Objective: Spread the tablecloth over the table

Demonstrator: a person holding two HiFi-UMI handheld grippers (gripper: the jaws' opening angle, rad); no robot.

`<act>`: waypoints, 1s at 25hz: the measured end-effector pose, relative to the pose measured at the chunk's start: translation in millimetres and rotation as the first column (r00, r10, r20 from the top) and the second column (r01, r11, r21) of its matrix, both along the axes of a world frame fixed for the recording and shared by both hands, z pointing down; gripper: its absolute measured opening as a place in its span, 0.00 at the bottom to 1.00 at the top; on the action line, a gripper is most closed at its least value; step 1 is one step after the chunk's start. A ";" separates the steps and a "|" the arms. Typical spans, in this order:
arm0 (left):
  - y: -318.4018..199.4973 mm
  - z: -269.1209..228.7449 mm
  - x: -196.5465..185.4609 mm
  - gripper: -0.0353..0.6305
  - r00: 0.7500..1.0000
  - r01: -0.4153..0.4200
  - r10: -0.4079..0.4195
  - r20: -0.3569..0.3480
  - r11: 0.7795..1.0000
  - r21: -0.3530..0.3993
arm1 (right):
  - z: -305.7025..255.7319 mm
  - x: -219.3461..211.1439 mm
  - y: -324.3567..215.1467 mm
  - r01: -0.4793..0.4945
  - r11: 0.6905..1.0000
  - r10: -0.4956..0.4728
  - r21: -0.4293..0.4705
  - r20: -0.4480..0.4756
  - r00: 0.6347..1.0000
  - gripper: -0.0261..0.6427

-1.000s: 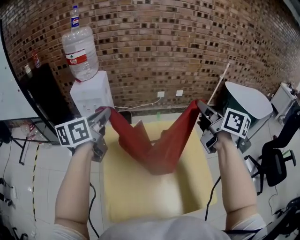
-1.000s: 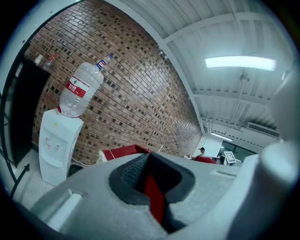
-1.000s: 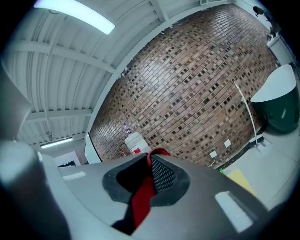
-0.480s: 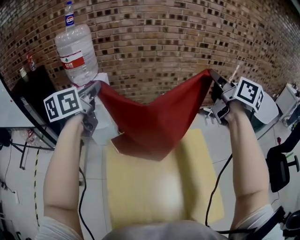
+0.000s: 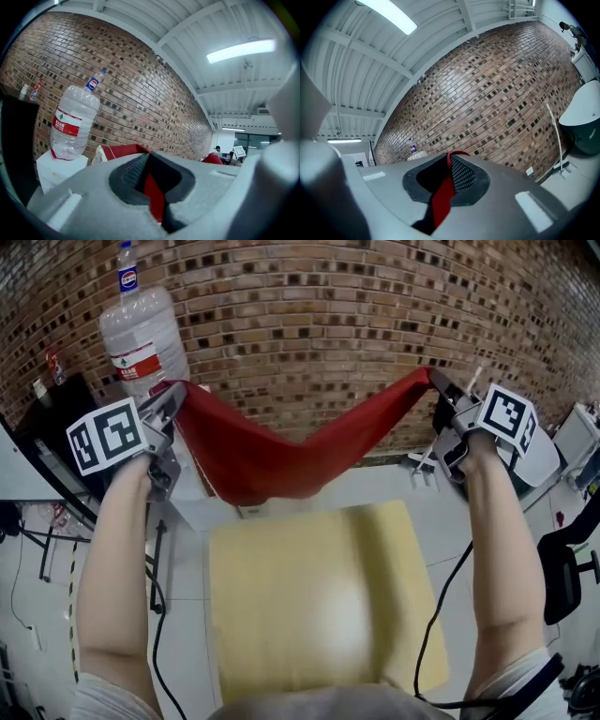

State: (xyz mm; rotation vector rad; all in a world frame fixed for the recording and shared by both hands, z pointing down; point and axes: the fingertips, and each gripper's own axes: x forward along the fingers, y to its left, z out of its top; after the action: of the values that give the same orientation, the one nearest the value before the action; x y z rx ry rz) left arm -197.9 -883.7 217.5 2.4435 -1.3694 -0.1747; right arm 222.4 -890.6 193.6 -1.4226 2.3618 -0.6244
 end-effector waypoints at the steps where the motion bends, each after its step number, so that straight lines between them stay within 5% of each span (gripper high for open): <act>1: -0.6 4.9 -0.2 0.06 1.000 0.003 -0.003 -0.005 1.000 -0.011 | 6.0 1.9 -0.9 -0.001 1.000 0.001 -0.014 -0.001 1.000 0.06; 13: 62.3 45.8 -10.6 0.06 0.998 0.051 -0.054 -0.028 0.995 -0.086 | 41.6 34.6 58.9 -0.027 0.997 0.029 -0.072 0.029 0.999 0.06; 25: 263.2 109.2 8.1 0.06 0.992 0.119 -0.124 -0.019 0.978 -0.170 | 112.7 62.3 242.3 0.012 0.982 -0.004 -0.190 0.041 0.999 0.06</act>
State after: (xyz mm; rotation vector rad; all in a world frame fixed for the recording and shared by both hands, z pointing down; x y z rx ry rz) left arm -189.7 -620.5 326.8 2.2132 -1.4588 -0.1175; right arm 284.7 -648.3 306.3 -1.4628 2.3299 -0.8934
